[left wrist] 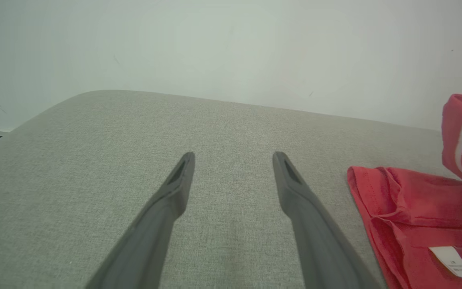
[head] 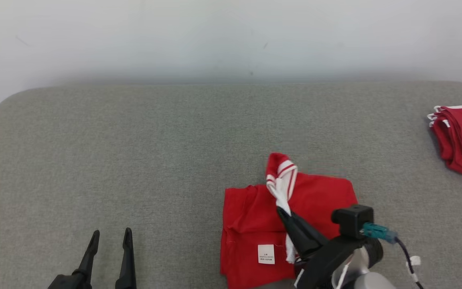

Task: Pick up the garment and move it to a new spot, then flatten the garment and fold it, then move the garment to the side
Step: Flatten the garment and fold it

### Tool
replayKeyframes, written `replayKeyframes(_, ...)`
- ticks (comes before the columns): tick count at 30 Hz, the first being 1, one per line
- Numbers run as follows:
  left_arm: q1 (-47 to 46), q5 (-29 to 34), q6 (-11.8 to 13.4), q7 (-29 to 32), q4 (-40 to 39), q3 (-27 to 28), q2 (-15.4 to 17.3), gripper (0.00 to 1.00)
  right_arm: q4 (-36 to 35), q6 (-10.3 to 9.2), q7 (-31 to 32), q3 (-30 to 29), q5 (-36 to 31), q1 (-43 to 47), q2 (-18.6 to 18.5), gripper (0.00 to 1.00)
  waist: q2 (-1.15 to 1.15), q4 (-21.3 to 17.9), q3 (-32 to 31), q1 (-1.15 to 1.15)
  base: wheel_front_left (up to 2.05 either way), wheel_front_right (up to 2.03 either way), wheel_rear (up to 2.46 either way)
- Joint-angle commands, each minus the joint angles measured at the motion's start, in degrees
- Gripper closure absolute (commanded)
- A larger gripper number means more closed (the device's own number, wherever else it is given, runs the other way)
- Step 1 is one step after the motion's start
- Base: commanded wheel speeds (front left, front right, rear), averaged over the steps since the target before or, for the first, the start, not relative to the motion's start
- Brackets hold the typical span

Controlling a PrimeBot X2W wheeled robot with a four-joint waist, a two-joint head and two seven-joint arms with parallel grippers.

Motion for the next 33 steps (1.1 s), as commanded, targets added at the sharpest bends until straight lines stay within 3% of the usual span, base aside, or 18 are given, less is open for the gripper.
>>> replayKeyframes(1,-0.77,-0.35,0.02,-0.15,0.11,-0.31,-0.01,0.0,0.63,-0.17,-0.43,0.3,-0.5,-0.57,0.9,1.0,0.0,0.94,0.3,0.0,0.0,0.0,0.0)
replayKeyframes(6,-1.52,-0.58,0.37,-0.15,0.39,-1.31,-0.01,0.0,4.76,-0.17,-1.45,1.6,-0.6,-2.69,4.25,1.0,0.0,2.39,1.08,0.0,0.0,0.0,0.0)
replayKeyframes(16,-3.29,-1.24,1.3,-0.16,1.24,-3.28,-0.01,0.0,14.17,-0.17,-5.02,3.76,0.27,-6.9,6.17,1.0,0.0,4.11,2.0,0.0,0.0,0.0,0.0)
replayKeyframes(17,-3.43,-1.32,1.34,-0.16,1.31,-3.38,-0.01,0.0,14.75,-0.16,-5.52,4.18,0.4,-7.36,6.24,0.58,0.0,4.13,2.04,0.0,0.0,0.0,0.0)
replayKeyframes(18,-3.55,-1.45,1.34,-0.16,1.4,-3.51,-0.02,0.0,15.36,-0.17,-6.04,4.63,0.69,-7.81,6.29,0.0,0.0,4.11,2.05,0.0,0.0,0.0,0.0)
replayKeyframes(24,-3.06,-1.26,1.62,-0.16,1.58,-2.95,0.0,0.0,15.35,-0.17,-12.08,3.3,-0.28,-10.12,4.42,0.0,0.0,2.46,1.18,0.0,0.0,0.0,0.0)
replayKeyframes(33,-2.41,-0.02,1.03,-0.16,0.64,-0.93,0.0,0.0,10.09,-0.17,-17.88,-6.38,-2.24,-7.12,-2.36,0.0,0.0,0.0,0.23,0.0,0.0,0.0,0.0)
